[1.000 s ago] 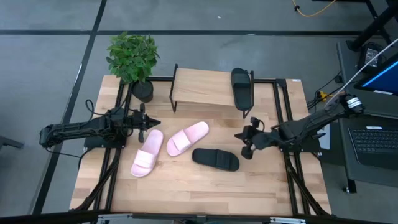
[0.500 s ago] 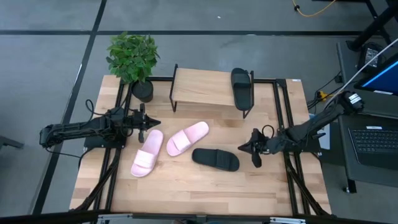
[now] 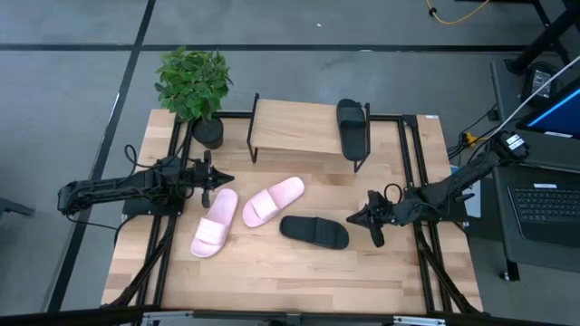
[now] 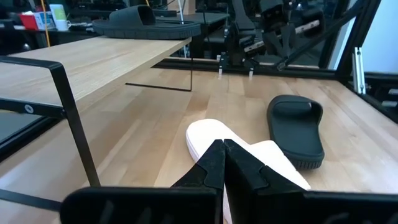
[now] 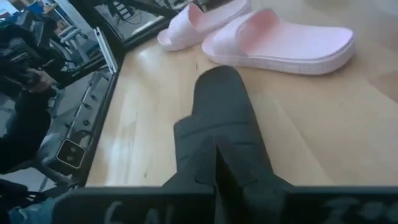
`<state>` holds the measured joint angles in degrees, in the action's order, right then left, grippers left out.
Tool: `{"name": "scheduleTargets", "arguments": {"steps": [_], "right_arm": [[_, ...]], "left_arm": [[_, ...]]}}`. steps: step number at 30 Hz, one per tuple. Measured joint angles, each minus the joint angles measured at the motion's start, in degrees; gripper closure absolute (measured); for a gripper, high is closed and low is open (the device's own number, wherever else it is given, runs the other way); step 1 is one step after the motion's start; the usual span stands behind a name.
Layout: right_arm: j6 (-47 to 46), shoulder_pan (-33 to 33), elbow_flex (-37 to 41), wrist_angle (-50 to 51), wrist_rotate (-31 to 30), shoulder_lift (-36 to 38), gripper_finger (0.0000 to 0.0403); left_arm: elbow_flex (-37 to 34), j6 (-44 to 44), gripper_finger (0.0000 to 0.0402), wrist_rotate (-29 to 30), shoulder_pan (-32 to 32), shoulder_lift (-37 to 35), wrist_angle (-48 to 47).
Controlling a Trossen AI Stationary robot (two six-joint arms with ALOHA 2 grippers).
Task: Pick and place slides into the shelf
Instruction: Put the black slide on the shelf
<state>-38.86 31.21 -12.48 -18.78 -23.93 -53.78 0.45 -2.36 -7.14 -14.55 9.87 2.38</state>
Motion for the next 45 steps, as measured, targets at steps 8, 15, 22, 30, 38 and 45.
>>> {"name": "scheduleTargets", "arguments": {"steps": [8,15,22,30,38,45], "right_arm": [[-2.4,3.1,-3.9,0.4,-0.6,-9.1,0.0401],[-5.9,6.7,-10.4,3.9,-5.4,-17.7,0.0402],[-15.9,10.0,-11.9,3.1,-11.1,-22.5,0.0400],[-23.8,10.3,-11.9,2.2,-11.0,-23.9,0.0371],[-30.7,8.7,-11.6,2.3,-10.9,-24.7,0.0366],[-35.9,8.6,-11.6,0.7,-8.8,-27.0,0.0352]], "left_arm": [[0.0,-2.7,0.0401,0.0,1.1,0.0,0.7],[0.0,-2.7,0.0401,0.0,3.5,0.0,0.7],[0.0,-2.2,0.0401,0.0,5.9,0.0,0.7],[0.0,-0.1,0.0401,0.0,6.9,0.0,1.1],[0.0,-0.1,0.0401,0.0,6.9,0.0,1.1],[0.0,-0.1,0.0401,0.0,6.9,0.0,1.1]]}}
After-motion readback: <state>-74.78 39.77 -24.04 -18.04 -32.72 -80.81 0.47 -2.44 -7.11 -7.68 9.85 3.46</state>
